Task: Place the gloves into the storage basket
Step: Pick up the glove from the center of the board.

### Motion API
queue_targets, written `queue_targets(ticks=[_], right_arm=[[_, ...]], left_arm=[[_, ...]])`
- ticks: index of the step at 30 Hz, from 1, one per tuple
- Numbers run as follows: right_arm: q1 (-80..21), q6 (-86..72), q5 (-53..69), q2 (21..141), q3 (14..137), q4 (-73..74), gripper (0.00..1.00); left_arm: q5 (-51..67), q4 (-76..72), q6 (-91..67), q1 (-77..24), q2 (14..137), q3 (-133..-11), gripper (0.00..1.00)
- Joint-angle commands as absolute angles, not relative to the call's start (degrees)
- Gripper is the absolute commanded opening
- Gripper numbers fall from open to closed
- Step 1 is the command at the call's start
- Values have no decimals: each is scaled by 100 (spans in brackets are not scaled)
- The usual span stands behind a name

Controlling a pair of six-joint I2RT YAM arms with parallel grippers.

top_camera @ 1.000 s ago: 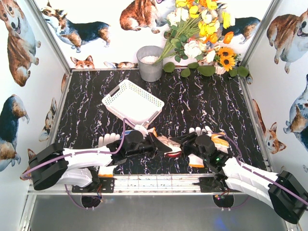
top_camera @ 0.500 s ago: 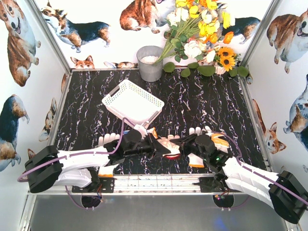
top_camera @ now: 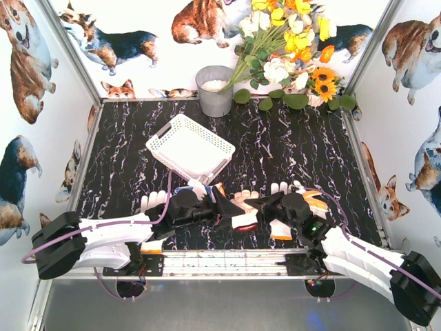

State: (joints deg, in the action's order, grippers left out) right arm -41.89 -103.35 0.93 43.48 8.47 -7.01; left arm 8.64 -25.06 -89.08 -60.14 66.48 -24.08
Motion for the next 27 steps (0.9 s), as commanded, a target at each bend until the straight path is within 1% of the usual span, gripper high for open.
queue_targets(ticks=[1,5,7,10,14,15,17,19,27], right_arm=[[-4210,-10340,-62,4148,1152,-788,0],[-4210,-10324,-77,4126,1224,-752,0],[-4210,-10287,-65,4146,1284,-764,0],[-4210,-10072,-86,4164,1474,-634,0],[-4210,-9438,-114,4242,2069,-106,0],[-4210,-9277,-114,4301,2246,29,0],[-4210,-9001,-86,4501,2601,143,0],[-4210,-8741,-52,4752,2966,211,0],[-4210,-7566,174,6048,4436,631,0]], left_arm=[[619,-3079,-8921,-5998,6712,-2328,59],[622,-3356,-8946,-6002,6893,-2329,59],[636,-3444,-8947,-5997,6962,-2357,53],[436,-3255,-8886,-5995,6855,-2384,36],[36,-2577,-8585,-5976,6416,-2541,13],[-7,-2455,-8526,-5950,6321,-2581,9],[-38,-2343,-8464,-5857,6186,-2624,3],[-52,-2282,-8394,-5747,6078,-2675,0],[-136,-1276,-7607,-5038,5548,-3188,0]])
